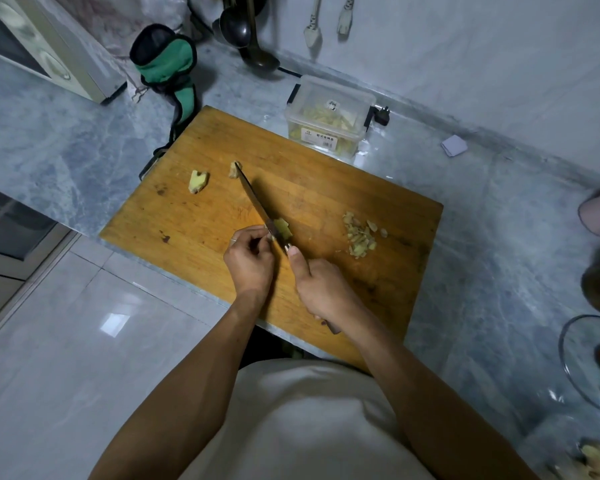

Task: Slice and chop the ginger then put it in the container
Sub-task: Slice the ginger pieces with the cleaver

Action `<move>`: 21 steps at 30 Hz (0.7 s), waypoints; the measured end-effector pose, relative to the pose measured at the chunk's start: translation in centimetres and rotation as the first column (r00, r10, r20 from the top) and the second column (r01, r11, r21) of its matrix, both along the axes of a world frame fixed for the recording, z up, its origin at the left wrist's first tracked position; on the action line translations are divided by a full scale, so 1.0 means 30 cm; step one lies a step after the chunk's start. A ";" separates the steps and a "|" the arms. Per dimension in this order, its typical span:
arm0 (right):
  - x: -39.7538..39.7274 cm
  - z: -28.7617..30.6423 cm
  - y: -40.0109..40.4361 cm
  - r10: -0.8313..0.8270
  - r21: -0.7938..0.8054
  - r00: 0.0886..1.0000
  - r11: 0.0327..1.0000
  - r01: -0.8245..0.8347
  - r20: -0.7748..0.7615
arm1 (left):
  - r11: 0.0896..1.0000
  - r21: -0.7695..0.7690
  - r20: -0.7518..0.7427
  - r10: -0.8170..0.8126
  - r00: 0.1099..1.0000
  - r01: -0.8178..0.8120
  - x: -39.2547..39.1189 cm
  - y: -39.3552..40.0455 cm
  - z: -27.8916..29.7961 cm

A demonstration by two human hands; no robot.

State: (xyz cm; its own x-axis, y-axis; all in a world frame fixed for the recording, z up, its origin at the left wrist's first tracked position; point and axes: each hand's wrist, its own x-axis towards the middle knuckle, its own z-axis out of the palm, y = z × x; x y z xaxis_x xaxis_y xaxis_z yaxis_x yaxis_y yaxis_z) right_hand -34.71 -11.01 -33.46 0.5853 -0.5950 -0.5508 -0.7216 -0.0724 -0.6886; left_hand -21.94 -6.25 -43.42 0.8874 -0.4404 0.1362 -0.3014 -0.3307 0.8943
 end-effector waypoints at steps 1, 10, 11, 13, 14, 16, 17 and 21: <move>-0.002 0.000 -0.003 -0.023 0.019 1.000 1.000 0.023 0.008 | 1.000 -0.001 -0.002 -0.001 1.000 0.001 -0.003 0.000 0.005; -0.013 0.052 -0.015 -0.055 0.049 0.995 0.998 0.051 0.086 | 1.000 -0.021 0.010 -0.003 1.000 0.003 -0.004 -0.003 0.015; -0.013 0.056 -0.014 -0.052 0.047 0.995 0.998 0.047 0.088 | 1.000 -0.028 0.010 -0.002 1.000 0.003 -0.005 -0.004 0.014; -0.014 0.061 -0.010 -0.047 0.059 0.995 0.997 0.042 0.088 | 0.999 -0.035 0.013 -0.003 1.000 0.004 -0.006 -0.005 0.012; -0.015 0.061 -0.006 -0.045 0.063 0.995 0.997 0.040 0.085 | 0.999 -0.035 0.015 -0.005 1.000 0.005 -0.004 -0.005 0.009; -0.017 0.062 0.001 -0.048 0.066 0.996 0.997 0.043 0.074 | 1.000 -0.030 0.019 -0.006 1.000 0.007 -0.002 -0.005 0.002; -0.017 0.062 0.005 -0.049 0.066 0.996 0.997 0.044 0.071 | 1.000 -0.026 0.020 -0.005 1.000 0.005 -0.001 -0.005 -0.001; -0.018 0.059 0.014 -0.053 0.054 0.997 0.997 0.049 0.061 | 1.000 -0.021 0.016 0.004 1.000 -0.004 -0.001 -0.007 -0.005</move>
